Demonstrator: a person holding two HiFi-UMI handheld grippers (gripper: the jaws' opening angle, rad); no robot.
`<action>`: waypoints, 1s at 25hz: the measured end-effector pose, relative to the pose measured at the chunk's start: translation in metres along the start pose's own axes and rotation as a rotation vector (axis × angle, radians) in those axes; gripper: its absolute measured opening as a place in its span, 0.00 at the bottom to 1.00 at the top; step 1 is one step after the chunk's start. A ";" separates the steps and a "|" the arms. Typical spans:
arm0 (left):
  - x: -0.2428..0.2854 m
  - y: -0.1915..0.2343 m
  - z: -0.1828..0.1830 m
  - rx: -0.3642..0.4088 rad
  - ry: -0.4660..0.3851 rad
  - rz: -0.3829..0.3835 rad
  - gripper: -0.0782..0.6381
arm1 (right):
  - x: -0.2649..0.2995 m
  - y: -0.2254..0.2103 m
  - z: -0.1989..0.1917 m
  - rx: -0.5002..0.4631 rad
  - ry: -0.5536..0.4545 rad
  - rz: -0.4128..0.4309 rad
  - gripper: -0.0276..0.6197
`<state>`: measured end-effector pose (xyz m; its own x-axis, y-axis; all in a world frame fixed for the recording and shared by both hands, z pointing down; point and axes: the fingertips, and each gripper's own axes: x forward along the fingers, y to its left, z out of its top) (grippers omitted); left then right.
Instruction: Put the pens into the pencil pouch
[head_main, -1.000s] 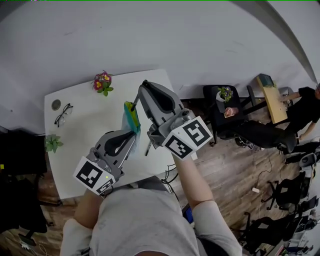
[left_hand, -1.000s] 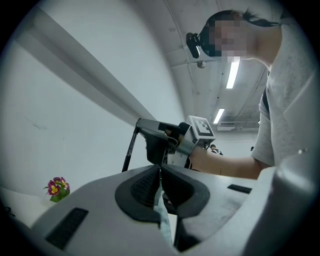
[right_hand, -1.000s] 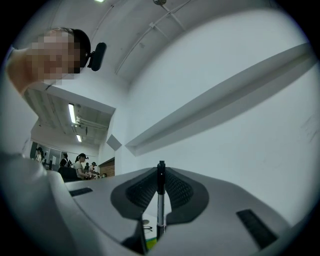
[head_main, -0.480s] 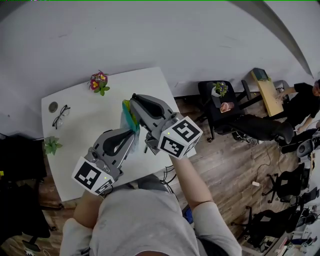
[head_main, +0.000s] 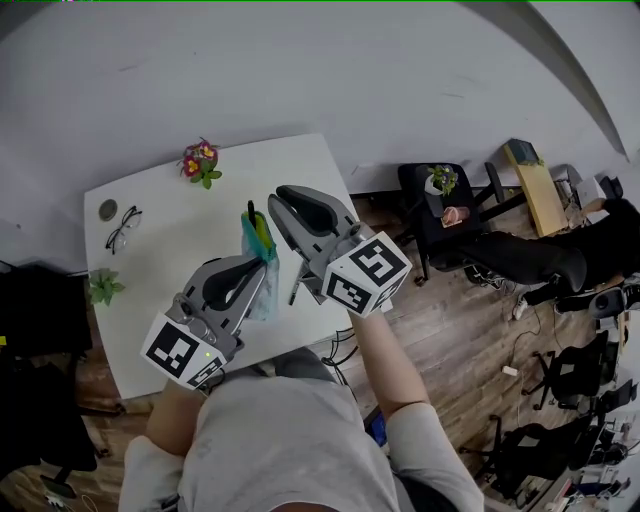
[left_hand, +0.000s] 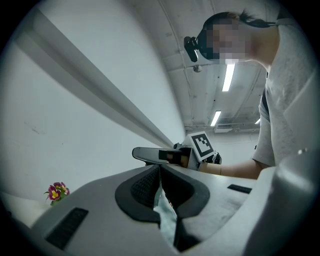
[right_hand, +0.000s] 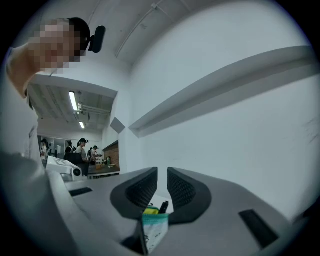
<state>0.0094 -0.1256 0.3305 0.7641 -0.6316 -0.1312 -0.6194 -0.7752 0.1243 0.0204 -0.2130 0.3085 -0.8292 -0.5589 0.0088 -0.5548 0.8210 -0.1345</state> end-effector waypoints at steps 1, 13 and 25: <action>-0.001 0.001 0.001 0.002 0.000 0.008 0.16 | -0.001 -0.004 -0.001 -0.014 0.011 -0.010 0.14; -0.019 0.027 0.000 0.004 -0.007 0.167 0.16 | -0.016 -0.041 -0.118 -0.268 0.415 -0.002 0.14; -0.026 0.040 -0.007 -0.001 -0.010 0.323 0.16 | -0.053 -0.034 -0.233 -0.631 0.814 0.379 0.14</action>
<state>-0.0335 -0.1399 0.3461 0.5259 -0.8452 -0.0949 -0.8296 -0.5343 0.1619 0.0680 -0.1843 0.5431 -0.6212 -0.2043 0.7566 0.0031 0.9648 0.2630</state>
